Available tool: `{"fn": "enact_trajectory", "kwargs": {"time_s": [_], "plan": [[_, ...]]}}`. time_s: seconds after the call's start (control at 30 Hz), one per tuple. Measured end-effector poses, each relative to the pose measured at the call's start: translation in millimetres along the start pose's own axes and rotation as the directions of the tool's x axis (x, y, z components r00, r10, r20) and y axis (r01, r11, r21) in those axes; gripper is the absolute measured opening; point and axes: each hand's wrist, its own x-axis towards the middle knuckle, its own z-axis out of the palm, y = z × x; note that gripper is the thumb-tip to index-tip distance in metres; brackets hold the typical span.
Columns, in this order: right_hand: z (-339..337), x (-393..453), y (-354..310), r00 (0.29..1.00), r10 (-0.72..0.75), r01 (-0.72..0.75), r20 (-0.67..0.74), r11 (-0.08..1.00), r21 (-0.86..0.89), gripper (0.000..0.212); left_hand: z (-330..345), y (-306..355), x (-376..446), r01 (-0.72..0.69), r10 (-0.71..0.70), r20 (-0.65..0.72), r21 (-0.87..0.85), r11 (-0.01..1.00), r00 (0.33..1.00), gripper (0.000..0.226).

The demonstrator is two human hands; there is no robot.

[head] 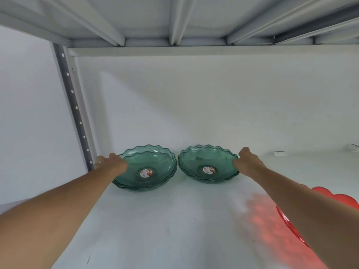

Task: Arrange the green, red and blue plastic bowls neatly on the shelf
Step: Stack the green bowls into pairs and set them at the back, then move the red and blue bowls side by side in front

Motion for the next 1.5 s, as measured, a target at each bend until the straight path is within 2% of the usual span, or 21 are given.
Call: {"fn": "enact_trajectory", "kwargs": {"time_s": [0.13,0.23,0.33,0.47,0.53,0.57,0.7,0.83,1.03,1.1,1.33,1.5], "plan": [[-1.2,-0.8,4.9,1.0,-0.002,0.001,0.019,0.999,0.035,0.024,0.1,-3.0,3.8,-0.024,0.024,0.019,0.005,1.0,1.0,0.059],[-17.6,0.1,6.7,1.0,-0.004,0.005,-0.028,0.999,0.048,0.017,-7.0,6.4,-0.7,-0.194,0.195,-0.176,0.026,0.981,0.965,0.069],[-40.5,-5.9,16.1,0.999,-0.012,0.013,-0.042,1.0,0.008,0.02,-14.9,34.9,-15.4,-0.468,0.441,-0.327,-0.003,0.884,0.836,0.066],[-69.0,-29.1,44.7,0.997,-0.037,0.034,-0.06,0.998,-0.055,0.026,-7.4,84.1,-61.6,-0.726,0.679,-0.314,-0.051,0.686,0.664,0.059],[-83.8,-40.6,61.5,0.996,-0.043,0.037,-0.076,0.996,-0.077,0.034,3.2,105.9,-97.1,-0.793,0.748,-0.301,-0.049,0.607,0.591,0.058],[-92.3,-45.9,70.2,0.996,-0.049,0.042,-0.08,0.995,-0.087,0.036,8.5,116.9,-116.6,-0.804,0.76,-0.298,-0.046,0.593,0.578,0.058],[-134.0,-60.5,107.6,0.992,-0.067,0.058,-0.109,0.995,-0.083,0.038,23.8,161.2,-191.3,-0.79,0.745,-0.285,-0.08,0.608,0.603,0.057],[-170.7,-74.2,159.5,0.988,-0.101,0.09,-0.114,0.991,-0.099,0.039,42.7,194.6,-257.2,-0.823,0.769,-0.3,-0.126,0.554,0.564,0.052],[-205.5,-96.2,248.4,0.992,-0.115,0.11,-0.06,0.991,-0.077,0.039,85.1,229.9,-327.0,-0.787,0.768,-0.177,-0.203,0.583,0.615,0.04],[-214.1,-103.5,272.6,0.992,-0.115,0.111,-0.05,0.991,-0.073,0.038,97.1,234.0,-343.5,-0.765,0.753,-0.162,-0.246,0.596,0.638,0.04],[-222.3,-119.8,307.4,0.994,-0.103,0.101,-0.045,0.994,-0.045,0.039,102.1,220.7,-376.3,-0.725,0.72,-0.111,-0.201,0.658,0.685,0.043],[-211.9,-135.9,307.6,0.995,-0.088,0.087,-0.041,0.996,-0.03,0.038,107.7,197.4,-387.4,-0.601,0.62,0.071,-0.185,0.778,0.781,0.044]]}}
